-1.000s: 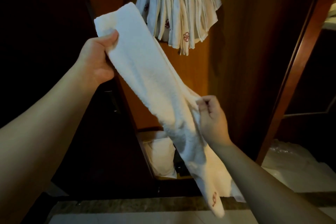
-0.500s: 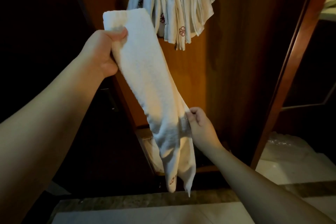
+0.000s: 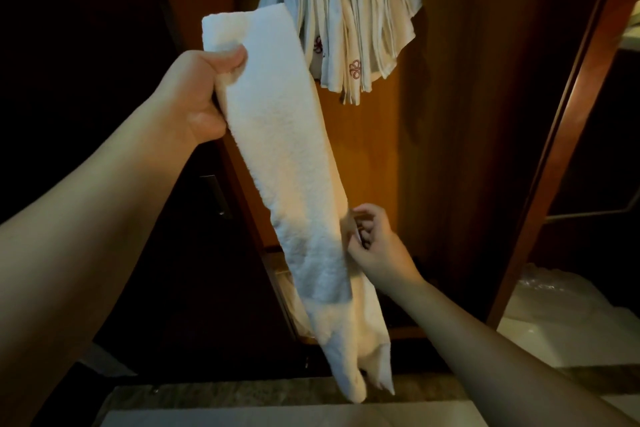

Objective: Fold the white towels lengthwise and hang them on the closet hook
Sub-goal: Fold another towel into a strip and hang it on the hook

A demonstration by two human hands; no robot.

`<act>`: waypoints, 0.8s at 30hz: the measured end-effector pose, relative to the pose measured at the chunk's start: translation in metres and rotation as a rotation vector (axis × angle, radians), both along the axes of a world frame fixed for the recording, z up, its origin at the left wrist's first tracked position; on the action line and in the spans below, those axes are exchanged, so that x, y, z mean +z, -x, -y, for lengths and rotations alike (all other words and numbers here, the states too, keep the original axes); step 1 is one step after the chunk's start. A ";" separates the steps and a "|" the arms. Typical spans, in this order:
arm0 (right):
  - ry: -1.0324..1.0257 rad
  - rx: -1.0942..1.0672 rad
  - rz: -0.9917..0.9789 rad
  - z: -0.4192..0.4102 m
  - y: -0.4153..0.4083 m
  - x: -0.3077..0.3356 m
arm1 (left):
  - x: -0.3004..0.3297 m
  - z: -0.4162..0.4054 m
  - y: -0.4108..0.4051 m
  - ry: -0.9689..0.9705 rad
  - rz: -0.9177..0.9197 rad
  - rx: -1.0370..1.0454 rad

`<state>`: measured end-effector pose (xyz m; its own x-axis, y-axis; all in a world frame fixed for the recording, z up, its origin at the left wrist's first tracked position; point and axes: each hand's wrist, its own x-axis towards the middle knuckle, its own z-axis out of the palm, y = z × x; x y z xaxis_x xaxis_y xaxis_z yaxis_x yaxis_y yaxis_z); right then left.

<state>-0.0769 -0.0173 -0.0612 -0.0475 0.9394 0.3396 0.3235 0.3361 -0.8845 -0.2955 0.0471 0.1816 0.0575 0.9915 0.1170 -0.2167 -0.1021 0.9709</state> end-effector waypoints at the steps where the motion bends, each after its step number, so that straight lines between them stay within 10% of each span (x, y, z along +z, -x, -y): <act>1: -0.001 -0.003 0.032 -0.001 -0.001 0.002 | 0.000 0.000 0.000 -0.022 -0.022 -0.017; 8: -0.165 -0.030 0.095 -0.001 -0.003 0.013 | 0.018 -0.004 0.013 -0.164 0.000 -0.085; 17: 0.186 0.225 -0.147 -0.011 -0.005 0.020 | 0.003 -0.014 0.001 -0.106 0.014 0.024; 24: 0.192 0.222 0.145 -0.019 0.005 0.024 | 0.012 -0.016 -0.012 -0.128 -0.167 0.029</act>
<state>-0.0817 0.0018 -0.0367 -0.2931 0.9469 0.1322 0.3886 0.2443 -0.8884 -0.2832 0.0635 0.1934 0.0579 0.9707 0.2333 -0.0486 -0.2307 0.9718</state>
